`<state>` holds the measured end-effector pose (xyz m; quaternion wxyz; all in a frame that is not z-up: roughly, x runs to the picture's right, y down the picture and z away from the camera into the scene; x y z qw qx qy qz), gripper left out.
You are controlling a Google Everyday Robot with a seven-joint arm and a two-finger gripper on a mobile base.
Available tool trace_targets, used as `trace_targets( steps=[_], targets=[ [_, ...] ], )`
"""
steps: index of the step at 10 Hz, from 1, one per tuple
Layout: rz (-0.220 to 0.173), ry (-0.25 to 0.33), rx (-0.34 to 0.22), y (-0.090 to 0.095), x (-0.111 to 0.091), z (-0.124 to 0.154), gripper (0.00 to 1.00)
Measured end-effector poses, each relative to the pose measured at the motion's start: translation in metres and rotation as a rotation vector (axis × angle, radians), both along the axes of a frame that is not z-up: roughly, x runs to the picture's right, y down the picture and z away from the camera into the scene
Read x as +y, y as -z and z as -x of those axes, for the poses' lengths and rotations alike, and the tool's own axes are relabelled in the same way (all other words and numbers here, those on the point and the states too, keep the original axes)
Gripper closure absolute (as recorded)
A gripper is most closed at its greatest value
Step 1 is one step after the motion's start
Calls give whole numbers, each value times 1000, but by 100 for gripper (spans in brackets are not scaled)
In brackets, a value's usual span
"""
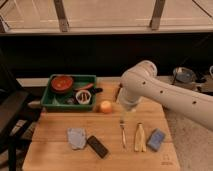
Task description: Place towel in tray
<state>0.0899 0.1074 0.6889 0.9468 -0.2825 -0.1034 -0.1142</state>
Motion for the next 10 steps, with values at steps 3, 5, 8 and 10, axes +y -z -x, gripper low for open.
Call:
trace_targets(
  steps=[3, 5, 8, 10],
  targets=[
    [41, 48, -71, -8, 18, 26, 35],
    [71, 82, -149, -12, 33, 68, 35],
    [111, 126, -275, -12, 55, 137, 35],
    [119, 178, -355, -9, 73, 191, 35]
  ],
)
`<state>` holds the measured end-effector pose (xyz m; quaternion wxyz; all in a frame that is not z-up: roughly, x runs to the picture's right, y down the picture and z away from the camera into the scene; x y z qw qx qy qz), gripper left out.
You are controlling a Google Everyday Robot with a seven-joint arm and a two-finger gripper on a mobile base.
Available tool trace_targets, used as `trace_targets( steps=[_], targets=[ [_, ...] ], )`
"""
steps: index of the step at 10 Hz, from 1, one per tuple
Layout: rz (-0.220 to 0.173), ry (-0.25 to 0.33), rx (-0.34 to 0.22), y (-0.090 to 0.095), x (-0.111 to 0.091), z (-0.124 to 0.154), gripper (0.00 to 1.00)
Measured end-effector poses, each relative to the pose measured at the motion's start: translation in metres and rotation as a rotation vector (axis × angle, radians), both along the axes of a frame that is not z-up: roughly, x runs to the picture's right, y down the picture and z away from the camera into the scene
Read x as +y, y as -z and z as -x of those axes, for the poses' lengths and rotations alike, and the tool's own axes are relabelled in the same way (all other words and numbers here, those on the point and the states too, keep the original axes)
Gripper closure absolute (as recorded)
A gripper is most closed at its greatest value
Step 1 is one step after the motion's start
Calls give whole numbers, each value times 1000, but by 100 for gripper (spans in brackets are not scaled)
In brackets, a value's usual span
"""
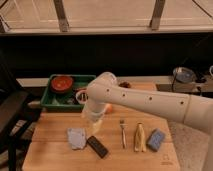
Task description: Place towel in tray
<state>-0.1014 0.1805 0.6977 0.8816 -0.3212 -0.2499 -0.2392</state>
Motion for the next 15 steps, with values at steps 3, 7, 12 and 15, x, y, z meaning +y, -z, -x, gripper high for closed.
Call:
trace_targets(
  steps=[3, 7, 12, 15],
  targets=[
    [-35, 48, -102, -6, 31, 42, 35],
    [-70, 95, -132, -33, 59, 61, 35],
    [-68, 94, -129, -33, 58, 59, 35],
    [-81, 201, -179, -41, 57, 67, 35]
  ],
)
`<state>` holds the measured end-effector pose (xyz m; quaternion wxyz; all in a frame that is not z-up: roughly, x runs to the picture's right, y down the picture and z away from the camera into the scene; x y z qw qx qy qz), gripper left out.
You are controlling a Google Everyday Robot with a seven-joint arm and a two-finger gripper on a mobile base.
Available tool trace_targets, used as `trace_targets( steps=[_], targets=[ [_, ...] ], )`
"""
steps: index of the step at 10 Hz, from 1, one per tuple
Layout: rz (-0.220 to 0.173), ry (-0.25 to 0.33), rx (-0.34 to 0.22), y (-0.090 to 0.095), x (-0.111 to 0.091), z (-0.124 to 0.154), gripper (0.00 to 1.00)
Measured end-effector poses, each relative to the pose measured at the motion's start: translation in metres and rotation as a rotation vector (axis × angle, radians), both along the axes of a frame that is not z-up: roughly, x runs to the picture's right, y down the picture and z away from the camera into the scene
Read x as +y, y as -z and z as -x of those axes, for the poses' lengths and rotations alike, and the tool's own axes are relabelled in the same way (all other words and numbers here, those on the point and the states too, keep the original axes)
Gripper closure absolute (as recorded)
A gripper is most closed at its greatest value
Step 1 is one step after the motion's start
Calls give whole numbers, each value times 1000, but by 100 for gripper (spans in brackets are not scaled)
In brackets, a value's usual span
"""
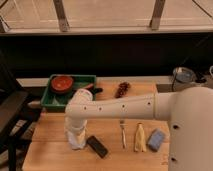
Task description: Place towel in tray
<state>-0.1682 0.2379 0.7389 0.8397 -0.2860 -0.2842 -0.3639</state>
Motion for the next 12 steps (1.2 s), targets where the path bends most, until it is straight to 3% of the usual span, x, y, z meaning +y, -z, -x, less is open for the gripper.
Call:
trace_targets(
  steps=[2, 7, 8, 12],
  targets=[
    [8, 9, 11, -8, 5, -1, 35],
    [99, -92, 19, -43, 39, 0, 36],
    [114, -103, 20, -49, 42, 2, 41],
    [116, -93, 25, -47, 42, -4, 79]
  ],
)
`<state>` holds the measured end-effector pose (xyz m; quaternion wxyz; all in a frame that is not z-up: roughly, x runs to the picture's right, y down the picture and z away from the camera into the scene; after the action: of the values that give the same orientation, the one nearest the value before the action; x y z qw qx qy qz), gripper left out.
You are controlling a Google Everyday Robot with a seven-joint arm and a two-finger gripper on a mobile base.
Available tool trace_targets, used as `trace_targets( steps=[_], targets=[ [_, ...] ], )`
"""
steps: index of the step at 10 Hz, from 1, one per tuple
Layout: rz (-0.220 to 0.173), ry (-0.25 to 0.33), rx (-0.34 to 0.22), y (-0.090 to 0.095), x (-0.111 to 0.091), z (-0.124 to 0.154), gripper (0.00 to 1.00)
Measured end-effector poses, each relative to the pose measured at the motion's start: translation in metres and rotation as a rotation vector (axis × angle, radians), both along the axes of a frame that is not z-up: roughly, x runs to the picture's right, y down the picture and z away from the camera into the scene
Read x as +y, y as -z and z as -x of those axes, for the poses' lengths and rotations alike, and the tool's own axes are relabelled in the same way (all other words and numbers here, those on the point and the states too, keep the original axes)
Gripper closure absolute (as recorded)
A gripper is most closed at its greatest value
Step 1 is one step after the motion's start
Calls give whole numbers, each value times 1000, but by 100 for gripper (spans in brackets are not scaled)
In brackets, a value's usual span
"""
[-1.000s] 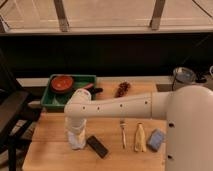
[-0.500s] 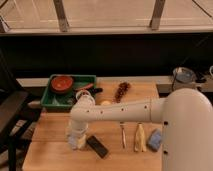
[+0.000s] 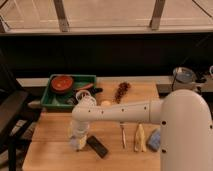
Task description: Place towel in tray
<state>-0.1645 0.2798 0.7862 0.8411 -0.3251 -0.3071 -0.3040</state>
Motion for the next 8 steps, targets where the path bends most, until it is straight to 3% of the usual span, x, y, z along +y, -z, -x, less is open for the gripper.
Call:
trace_targets(
  steps=[2, 5, 8],
  targets=[
    [-1, 0, -1, 1, -1, 0, 99],
    [-35, -24, -15, 7, -12, -3, 100],
    [-132, -81, -35, 41, -63, -10, 100]
  ],
)
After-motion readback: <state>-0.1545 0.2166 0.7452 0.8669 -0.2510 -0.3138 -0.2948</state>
